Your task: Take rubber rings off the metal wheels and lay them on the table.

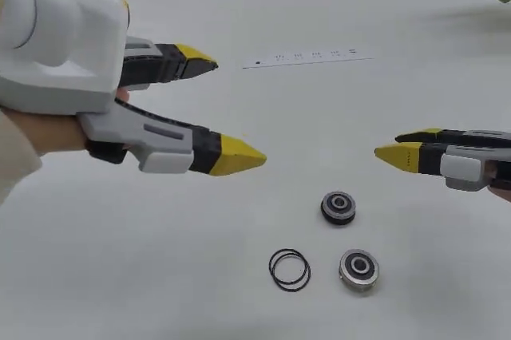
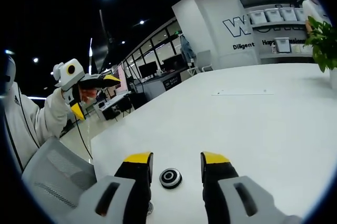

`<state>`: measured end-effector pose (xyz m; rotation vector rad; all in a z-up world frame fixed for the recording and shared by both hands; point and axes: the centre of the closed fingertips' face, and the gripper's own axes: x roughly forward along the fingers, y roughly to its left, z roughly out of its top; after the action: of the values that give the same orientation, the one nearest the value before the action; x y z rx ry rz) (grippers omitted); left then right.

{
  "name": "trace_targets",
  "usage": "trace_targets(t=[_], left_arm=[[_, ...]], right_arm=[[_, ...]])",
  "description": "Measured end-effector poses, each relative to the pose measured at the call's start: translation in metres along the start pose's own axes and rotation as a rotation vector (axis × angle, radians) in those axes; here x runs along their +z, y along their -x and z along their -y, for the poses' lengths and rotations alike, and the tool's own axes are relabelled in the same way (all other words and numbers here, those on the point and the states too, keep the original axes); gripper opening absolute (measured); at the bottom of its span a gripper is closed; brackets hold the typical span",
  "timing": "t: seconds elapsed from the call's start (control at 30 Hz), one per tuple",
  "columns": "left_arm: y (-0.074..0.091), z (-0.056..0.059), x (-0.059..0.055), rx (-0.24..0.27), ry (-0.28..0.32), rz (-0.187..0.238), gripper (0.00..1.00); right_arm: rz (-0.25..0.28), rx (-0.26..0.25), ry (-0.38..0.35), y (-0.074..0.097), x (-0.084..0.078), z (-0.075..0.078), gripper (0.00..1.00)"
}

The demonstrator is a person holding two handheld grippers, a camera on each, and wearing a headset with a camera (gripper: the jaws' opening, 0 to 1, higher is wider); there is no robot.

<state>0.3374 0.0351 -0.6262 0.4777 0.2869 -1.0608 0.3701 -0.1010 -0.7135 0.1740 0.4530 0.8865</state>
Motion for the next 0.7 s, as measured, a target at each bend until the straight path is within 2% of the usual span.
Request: trace_targets(t=[0.1, 0.23, 0.33, 0.47, 0.53, 0.7], left_arm=[[-0.016, -0.001, 0.004, -0.029, -0.007, 0.02, 0.72], [-0.036, 0.002, 0.001, -0.081, -0.004, 0.022, 0.69], [-0.052, 0.004, -0.002, -0.121, 0.032, 0.034, 0.67], [-0.066, 0.007, -0.003, -0.141, 0.051, 0.064, 0.65], [-0.074, 0.01, -0.007, -0.152, 0.067, 0.065, 0.64], [-0.094, 0.015, -0.022, -0.16, 0.061, 0.04, 0.61]], right_arm=[[-0.02, -0.009, 0.01, 0.0, -0.005, 0.002, 0.33], [-0.031, -0.009, 0.007, 0.0, -0.009, 0.003, 0.32], [-0.052, -0.005, 0.007, -0.002, -0.015, 0.002, 0.32], [-0.076, 0.003, 0.014, -0.005, -0.023, 0.001, 0.32], [-0.088, 0.01, 0.01, -0.007, -0.027, 0.0, 0.32], [-0.128, 0.036, 0.039, -0.013, -0.04, -0.004, 0.31]])
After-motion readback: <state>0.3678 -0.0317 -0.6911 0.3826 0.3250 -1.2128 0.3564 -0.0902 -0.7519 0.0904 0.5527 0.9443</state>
